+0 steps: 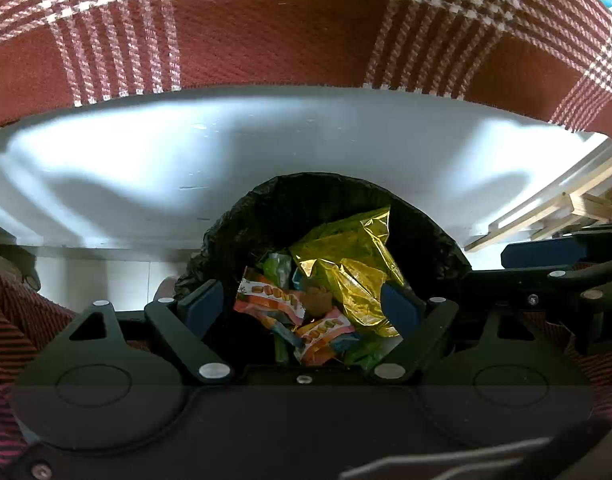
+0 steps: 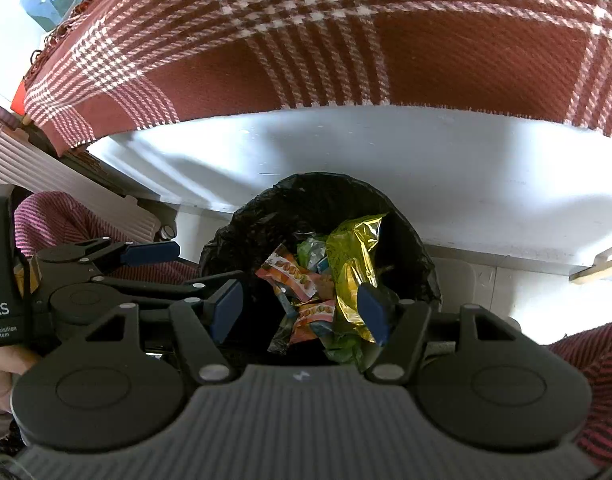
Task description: Collect trash
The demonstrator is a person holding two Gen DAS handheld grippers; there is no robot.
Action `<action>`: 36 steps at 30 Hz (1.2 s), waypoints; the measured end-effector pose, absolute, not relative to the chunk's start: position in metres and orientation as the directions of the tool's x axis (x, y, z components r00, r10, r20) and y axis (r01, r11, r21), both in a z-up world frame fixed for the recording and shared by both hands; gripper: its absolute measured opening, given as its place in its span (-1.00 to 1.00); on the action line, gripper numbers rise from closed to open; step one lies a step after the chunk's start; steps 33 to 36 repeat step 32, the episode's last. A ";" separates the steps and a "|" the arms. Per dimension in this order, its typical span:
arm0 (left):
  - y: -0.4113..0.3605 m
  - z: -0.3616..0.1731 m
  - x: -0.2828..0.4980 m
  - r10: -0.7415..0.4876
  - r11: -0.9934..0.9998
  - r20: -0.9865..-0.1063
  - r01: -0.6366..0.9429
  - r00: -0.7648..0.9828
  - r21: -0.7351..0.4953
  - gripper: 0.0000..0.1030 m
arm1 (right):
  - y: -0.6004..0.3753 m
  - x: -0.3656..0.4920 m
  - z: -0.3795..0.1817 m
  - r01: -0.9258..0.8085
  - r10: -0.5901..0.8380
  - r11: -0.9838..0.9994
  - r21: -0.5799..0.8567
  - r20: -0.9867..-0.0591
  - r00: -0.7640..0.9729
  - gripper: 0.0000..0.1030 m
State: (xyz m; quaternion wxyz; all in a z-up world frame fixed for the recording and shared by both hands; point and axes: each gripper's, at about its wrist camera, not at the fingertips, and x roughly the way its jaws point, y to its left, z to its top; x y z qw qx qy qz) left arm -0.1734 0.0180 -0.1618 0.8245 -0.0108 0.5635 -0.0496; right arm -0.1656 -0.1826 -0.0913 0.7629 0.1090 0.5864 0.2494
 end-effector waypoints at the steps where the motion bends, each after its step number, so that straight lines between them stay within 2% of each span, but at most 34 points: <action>1: 0.018 -0.162 -0.173 -0.094 0.995 -0.928 0.070 0.360 -0.074 0.65 | -0.182 -0.166 -0.091 -0.253 0.508 0.852 0.459 -0.840 0.188 0.46; 36: 0.019 -0.160 -0.175 -0.092 0.994 -0.921 0.090 0.380 -0.062 0.65 | -0.186 -0.167 -0.091 -0.234 0.507 0.856 0.462 -0.839 0.199 0.47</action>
